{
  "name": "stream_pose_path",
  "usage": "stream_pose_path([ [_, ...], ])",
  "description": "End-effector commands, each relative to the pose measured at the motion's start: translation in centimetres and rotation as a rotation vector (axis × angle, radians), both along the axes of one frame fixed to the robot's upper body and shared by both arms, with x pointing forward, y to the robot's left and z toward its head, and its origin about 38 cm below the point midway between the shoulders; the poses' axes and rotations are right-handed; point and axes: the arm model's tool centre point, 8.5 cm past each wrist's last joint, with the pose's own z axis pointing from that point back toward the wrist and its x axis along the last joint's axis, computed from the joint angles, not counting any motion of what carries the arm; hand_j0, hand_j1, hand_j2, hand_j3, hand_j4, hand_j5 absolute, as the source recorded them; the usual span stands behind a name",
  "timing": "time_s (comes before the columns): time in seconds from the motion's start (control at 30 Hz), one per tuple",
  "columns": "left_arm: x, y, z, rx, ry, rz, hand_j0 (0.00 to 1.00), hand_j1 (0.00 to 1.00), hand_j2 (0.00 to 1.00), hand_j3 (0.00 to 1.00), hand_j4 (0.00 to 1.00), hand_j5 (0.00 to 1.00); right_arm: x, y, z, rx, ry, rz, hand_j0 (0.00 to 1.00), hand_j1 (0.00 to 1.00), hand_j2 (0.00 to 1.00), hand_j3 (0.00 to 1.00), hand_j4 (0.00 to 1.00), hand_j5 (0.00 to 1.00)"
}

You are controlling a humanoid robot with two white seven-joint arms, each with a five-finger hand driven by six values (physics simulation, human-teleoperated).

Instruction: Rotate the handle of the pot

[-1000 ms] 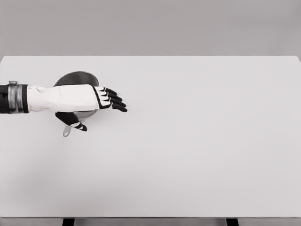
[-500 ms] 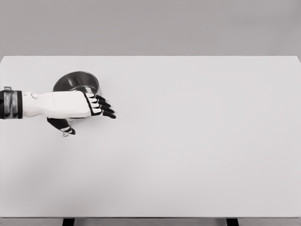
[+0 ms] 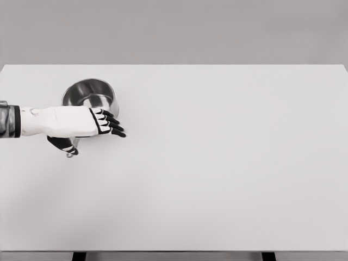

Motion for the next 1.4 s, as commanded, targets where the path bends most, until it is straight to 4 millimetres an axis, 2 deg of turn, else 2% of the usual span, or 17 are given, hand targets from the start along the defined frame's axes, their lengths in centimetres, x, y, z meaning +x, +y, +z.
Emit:
stream_pose_path([
  [0.0,0.1,0.5,0.0,0.014,-0.005,0.012,1.00,1.00,1.00,1.00,1.00,1.00,0.0,0.0,0.0,0.000,0.001,0.000,1.00,1.00,1.00,1.00,1.00,1.00],
  [0.07,0.2,1.0,0.4,0.020,-0.014,0.027,1.00,1.00,1.00,1.00,1.00,1.00,0.0,0.0,0.0,0.000,0.001,0.000,1.00,1.00,1.00,1.00,1.00,1.00],
  [0.47,2.0,4.3,-0.6,0.063,-0.008,0.139,1.00,1.00,1.00,1.00,1.00,1.00,0.0,0.0,0.0,0.001,0.000,0.000,1.00,1.00,1.00,1.00,1.00,1.00],
  [0.9,3.8,8.4,-0.7,0.070,-0.009,0.281,1.00,1.00,1.00,1.00,1.00,1.00,0.0,0.0,0.0,0.000,0.001,0.000,1.00,1.00,1.00,1.00,1.00,1.00],
  [1.37,5.1,9.9,-1.5,0.065,0.003,0.352,1.00,1.00,1.00,1.00,1.00,1.00,0.0,0.0,0.0,0.000,0.001,0.000,1.00,1.00,1.00,1.00,1.00,1.00],
])
